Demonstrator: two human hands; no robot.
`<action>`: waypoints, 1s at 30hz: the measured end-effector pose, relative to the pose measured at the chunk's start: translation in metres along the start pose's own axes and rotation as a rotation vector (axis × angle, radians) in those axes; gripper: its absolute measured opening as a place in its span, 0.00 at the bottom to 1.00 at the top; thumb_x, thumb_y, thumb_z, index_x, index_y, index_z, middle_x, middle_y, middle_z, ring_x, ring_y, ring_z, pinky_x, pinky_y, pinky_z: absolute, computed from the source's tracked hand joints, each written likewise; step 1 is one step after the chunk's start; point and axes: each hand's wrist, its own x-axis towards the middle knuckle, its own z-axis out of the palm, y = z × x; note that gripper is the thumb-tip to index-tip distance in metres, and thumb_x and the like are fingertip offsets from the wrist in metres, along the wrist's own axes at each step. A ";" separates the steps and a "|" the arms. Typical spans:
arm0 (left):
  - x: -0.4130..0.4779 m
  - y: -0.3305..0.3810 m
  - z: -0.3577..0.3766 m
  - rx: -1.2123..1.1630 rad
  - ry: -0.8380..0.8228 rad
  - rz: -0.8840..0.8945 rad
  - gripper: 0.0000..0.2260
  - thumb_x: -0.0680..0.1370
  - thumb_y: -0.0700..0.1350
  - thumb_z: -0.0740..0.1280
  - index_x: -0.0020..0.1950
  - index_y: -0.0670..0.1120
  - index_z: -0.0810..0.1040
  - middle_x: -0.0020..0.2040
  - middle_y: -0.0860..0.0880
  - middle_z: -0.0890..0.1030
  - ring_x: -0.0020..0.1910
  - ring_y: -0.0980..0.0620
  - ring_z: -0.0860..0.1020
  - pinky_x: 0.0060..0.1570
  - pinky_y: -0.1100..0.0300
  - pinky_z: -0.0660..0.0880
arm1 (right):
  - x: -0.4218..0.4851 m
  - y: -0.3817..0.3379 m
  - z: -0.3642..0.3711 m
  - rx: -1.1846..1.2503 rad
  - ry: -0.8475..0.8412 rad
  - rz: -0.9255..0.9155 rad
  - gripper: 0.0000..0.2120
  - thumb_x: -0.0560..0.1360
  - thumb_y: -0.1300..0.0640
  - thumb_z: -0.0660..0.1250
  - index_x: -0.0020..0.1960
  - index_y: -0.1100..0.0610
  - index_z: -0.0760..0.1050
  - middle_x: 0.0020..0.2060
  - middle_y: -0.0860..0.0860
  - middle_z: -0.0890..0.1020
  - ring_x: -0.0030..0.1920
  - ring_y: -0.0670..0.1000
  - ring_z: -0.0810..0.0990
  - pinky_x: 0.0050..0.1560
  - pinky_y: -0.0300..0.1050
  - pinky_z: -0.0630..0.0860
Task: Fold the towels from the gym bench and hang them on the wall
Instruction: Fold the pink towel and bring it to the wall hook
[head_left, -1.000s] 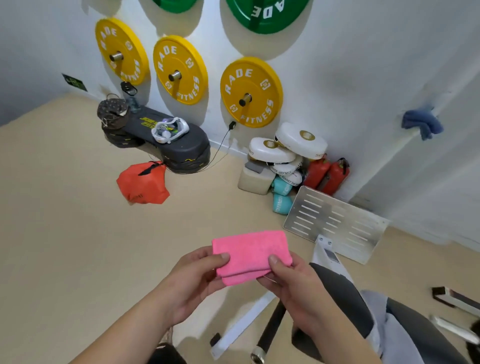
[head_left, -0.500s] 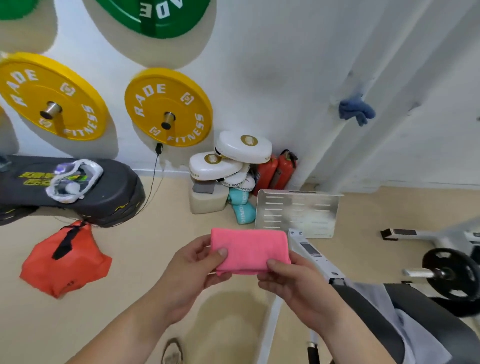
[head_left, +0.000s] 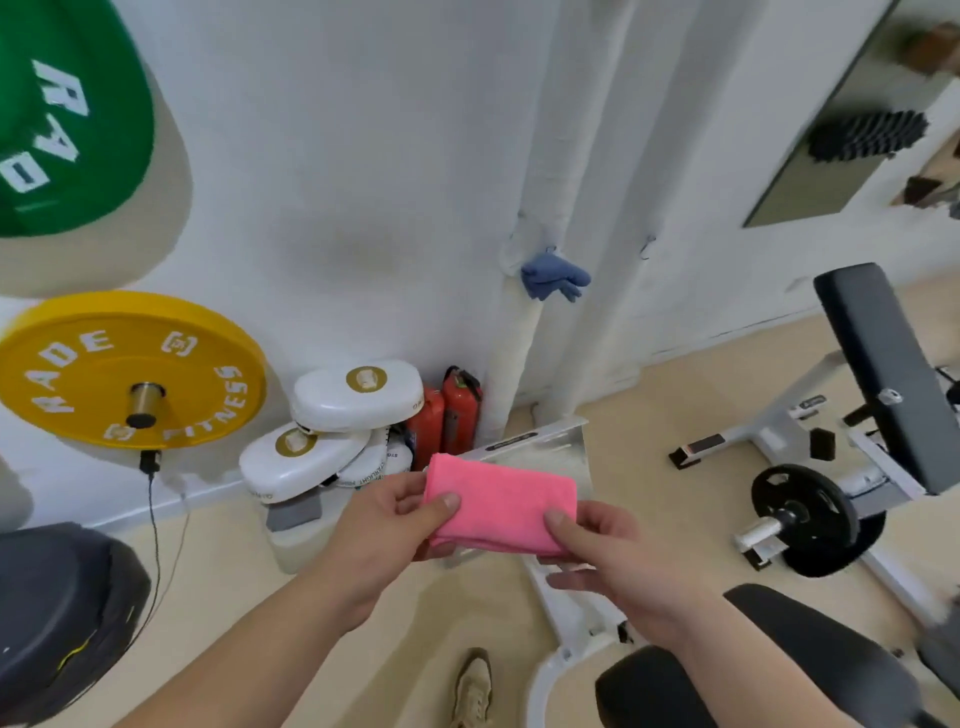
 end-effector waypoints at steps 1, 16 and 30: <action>0.017 0.010 0.007 0.011 -0.009 -0.004 0.12 0.79 0.40 0.73 0.62 0.42 0.82 0.53 0.41 0.87 0.52 0.42 0.86 0.54 0.48 0.84 | 0.014 -0.011 -0.010 -0.010 -0.001 -0.025 0.13 0.80 0.52 0.72 0.58 0.60 0.83 0.46 0.53 0.87 0.48 0.52 0.86 0.57 0.57 0.84; 0.254 0.176 0.117 0.147 -0.077 0.038 0.11 0.76 0.44 0.76 0.57 0.42 0.83 0.51 0.40 0.87 0.49 0.38 0.87 0.53 0.41 0.84 | 0.202 -0.195 -0.137 -0.088 0.303 -0.197 0.12 0.81 0.51 0.71 0.62 0.55 0.80 0.47 0.56 0.87 0.42 0.50 0.86 0.45 0.48 0.84; 0.381 0.348 0.245 0.342 -0.231 0.177 0.12 0.77 0.46 0.74 0.56 0.41 0.81 0.47 0.38 0.86 0.41 0.39 0.85 0.48 0.50 0.85 | 0.265 -0.389 -0.279 -0.255 0.391 -0.275 0.13 0.78 0.50 0.73 0.58 0.56 0.82 0.55 0.53 0.86 0.55 0.54 0.85 0.56 0.56 0.86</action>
